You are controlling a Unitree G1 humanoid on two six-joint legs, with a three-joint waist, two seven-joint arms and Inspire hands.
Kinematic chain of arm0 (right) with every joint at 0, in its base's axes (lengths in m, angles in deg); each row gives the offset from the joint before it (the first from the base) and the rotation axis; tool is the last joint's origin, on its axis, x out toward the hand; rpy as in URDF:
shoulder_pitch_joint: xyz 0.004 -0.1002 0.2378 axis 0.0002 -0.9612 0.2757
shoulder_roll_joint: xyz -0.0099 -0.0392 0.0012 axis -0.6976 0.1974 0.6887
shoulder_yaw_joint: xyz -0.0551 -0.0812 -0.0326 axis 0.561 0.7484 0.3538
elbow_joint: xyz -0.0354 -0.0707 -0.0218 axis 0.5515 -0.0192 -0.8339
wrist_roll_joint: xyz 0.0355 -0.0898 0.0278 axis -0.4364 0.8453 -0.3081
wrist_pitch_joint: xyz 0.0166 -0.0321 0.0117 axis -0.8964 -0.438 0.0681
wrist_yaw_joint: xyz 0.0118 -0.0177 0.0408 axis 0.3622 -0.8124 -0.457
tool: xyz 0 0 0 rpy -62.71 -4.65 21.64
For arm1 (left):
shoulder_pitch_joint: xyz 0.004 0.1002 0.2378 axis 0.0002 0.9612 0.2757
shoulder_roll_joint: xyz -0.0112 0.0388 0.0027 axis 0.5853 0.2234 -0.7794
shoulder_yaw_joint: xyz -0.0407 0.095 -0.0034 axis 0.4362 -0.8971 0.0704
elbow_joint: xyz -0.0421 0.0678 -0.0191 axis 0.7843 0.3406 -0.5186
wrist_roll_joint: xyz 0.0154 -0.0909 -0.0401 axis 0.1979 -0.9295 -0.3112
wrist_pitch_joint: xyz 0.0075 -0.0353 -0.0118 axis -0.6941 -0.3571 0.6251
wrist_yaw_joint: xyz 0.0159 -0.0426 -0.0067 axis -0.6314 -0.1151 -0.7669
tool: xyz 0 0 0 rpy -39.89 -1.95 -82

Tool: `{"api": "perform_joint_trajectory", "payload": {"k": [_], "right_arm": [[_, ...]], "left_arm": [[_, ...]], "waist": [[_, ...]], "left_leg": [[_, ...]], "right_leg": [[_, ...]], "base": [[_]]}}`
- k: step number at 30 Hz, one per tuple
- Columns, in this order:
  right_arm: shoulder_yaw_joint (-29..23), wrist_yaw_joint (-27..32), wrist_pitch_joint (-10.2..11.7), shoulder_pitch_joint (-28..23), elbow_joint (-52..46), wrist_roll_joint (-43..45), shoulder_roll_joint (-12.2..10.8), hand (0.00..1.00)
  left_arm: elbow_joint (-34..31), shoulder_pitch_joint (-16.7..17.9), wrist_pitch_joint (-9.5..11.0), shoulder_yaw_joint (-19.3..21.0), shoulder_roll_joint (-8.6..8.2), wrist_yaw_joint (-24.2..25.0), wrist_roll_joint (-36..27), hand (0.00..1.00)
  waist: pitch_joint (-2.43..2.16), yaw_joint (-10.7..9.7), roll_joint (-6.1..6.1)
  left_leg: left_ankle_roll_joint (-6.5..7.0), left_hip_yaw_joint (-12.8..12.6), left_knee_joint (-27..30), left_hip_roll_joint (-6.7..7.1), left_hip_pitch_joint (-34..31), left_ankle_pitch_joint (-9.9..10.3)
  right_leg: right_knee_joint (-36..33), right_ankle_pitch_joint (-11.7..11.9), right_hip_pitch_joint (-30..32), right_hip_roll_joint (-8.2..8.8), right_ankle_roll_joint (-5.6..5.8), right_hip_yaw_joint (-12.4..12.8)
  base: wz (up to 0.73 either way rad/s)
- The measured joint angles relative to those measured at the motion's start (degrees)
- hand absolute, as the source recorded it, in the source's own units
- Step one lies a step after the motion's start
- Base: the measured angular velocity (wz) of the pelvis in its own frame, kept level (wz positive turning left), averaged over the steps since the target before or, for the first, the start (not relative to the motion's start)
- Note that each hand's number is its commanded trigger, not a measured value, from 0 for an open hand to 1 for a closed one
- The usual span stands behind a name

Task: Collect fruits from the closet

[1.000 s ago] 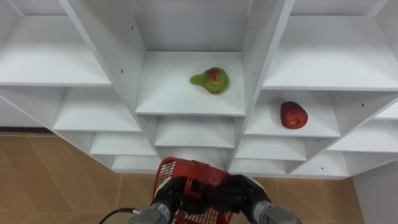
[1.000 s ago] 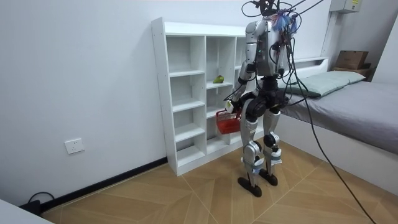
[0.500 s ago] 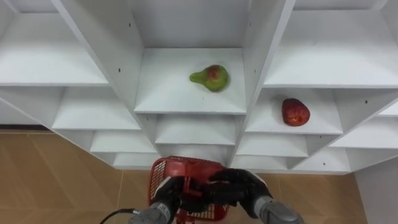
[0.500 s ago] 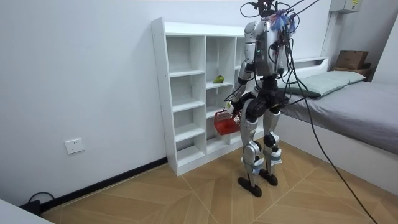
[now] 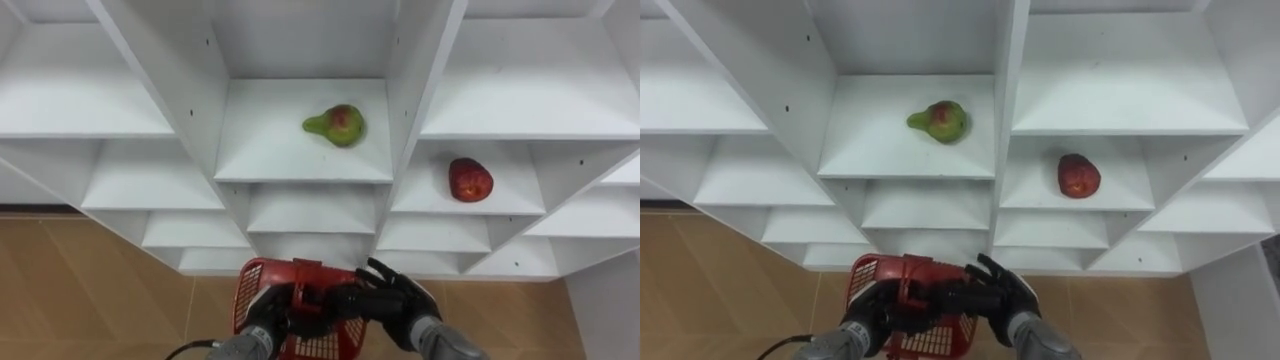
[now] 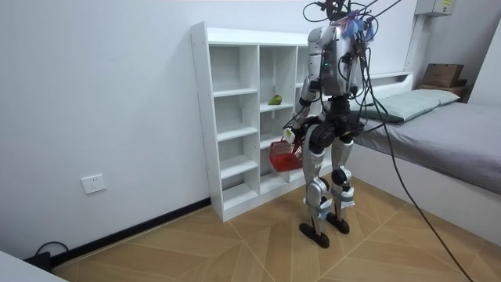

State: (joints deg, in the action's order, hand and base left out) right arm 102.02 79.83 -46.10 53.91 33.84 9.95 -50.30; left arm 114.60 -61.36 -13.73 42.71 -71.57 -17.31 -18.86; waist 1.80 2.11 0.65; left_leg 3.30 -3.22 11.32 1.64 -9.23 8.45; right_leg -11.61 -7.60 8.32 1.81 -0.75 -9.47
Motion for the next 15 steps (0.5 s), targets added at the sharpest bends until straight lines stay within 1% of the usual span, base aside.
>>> {"api": "perform_joint_trajectory", "payload": {"k": [3,10,13,15], "right_arm": [[0.36,-0.01,-0.01,0.00,0.84,-0.15,-0.18,0.00],[1.64,-0.03,-0.04,-0.01,1.16,-0.19,-0.27,0.00],[2.54,-0.69,-0.15,0.02,1.40,-0.12,-0.44,0.00],[2.58,-0.94,-0.66,0.04,1.40,-0.10,-0.55,0.00]], "left_arm": [[0.00,0.00,-0.29,-0.01,0.01,-0.74,-0.04,1.00],[-0.07,-0.23,-0.31,0.01,0.01,-2.38,-0.54,1.00],[-0.06,-0.39,-0.47,-0.66,-0.17,-2.40,-0.54,1.00],[-0.06,-0.37,-0.77,-1.18,-0.32,-2.38,-0.54,1.00]], "waist": [[0.00,0.02,-0.20],[-0.04,-0.02,-0.21],[-0.06,-0.04,-0.18],[-0.08,-0.03,-0.14]], "left_leg": [[0.00,0.00,0.00,0.00,0.20,0.00],[0.00,0.00,-0.03,-0.02,0.27,0.00],[0.00,0.01,-0.01,-0.02,0.28,0.00],[0.00,0.01,-0.01,-0.02,0.31,0.00]], "right_leg": [[0.00,0.00,-0.16,0.00,0.00,0.00],[0.05,0.00,-0.23,-0.06,0.00,-0.02],[0.04,0.00,-0.28,-0.06,0.00,-0.02],[0.03,0.00,-0.31,-0.06,0.00,-0.02]], "base": [[0.00],[0.00],[0.00],[0.00]]}}
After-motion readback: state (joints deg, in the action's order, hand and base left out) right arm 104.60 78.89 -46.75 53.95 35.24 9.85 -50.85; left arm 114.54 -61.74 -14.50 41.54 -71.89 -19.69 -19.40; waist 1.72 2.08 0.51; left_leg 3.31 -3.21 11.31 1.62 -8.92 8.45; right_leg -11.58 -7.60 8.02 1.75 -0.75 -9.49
